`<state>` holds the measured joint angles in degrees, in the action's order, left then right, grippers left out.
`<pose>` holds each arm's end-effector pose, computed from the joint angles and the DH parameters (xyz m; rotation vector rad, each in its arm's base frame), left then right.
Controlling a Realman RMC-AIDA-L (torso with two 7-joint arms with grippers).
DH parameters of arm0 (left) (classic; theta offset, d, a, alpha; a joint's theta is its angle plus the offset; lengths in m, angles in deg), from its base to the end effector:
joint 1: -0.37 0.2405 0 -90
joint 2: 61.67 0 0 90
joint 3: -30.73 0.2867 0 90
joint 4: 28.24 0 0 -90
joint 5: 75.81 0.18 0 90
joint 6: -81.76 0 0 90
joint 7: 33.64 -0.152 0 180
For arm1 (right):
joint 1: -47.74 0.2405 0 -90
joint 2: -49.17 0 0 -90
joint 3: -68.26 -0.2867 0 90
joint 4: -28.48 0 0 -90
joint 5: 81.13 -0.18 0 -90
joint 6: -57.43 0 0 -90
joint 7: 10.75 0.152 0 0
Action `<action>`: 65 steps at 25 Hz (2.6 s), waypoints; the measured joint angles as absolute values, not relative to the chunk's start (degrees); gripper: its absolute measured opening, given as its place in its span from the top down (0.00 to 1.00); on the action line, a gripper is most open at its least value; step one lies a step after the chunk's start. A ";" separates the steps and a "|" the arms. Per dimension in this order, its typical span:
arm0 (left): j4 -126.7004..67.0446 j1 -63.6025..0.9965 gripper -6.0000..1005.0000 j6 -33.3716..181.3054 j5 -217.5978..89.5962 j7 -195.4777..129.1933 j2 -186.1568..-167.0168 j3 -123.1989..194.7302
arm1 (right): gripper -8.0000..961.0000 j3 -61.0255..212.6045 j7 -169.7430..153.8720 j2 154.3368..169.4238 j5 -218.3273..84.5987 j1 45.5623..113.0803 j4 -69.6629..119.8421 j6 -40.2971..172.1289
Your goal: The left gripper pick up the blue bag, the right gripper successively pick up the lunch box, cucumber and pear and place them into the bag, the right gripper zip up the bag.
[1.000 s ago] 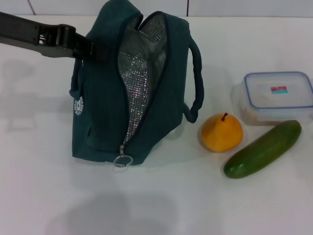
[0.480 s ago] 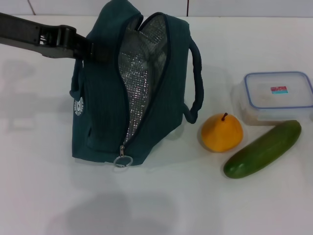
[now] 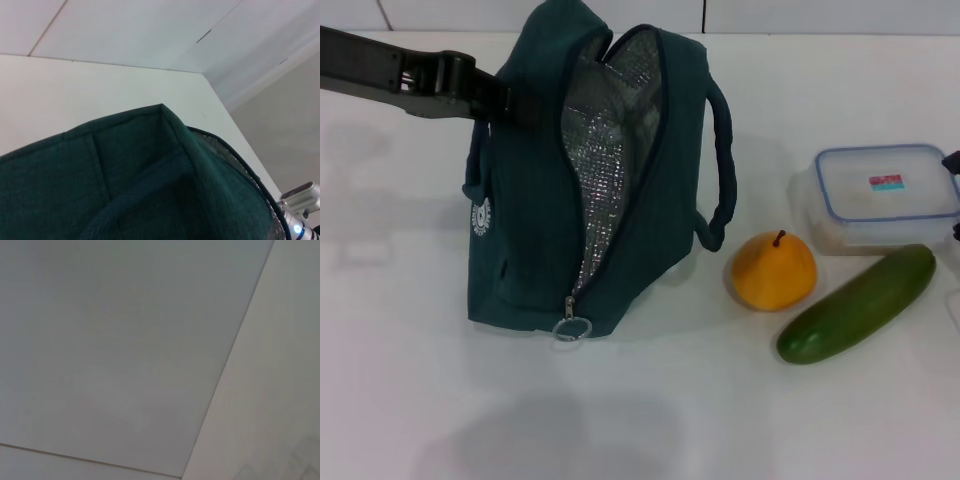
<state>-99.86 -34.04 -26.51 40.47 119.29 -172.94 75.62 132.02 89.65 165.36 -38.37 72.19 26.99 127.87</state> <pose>-0.2003 0.3385 0.0839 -2.5998 -1.5471 -0.4531 0.3461 0.3141 -0.0209 -1.3723 1.8480 1.4299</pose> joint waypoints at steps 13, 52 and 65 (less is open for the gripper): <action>-99.86 -34.09 0.95 -26.60 40.45 119.34 -172.96 75.65 | 0.09 131.45 89.80 165.36 -39.44 73.11 26.76 127.87; -99.87 -34.08 0.95 -26.69 40.33 119.03 -173.03 75.65 | 0.56 133.03 87.51 165.36 -40.02 75.99 25.50 123.11; -99.87 -34.08 0.95 -26.70 40.35 119.03 -173.02 75.64 | 0.79 132.68 85.48 165.36 -40.28 76.04 25.43 124.92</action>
<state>-99.87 -34.08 -26.70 40.35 119.03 -173.02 75.64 132.68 85.48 165.36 -40.28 76.04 25.43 124.92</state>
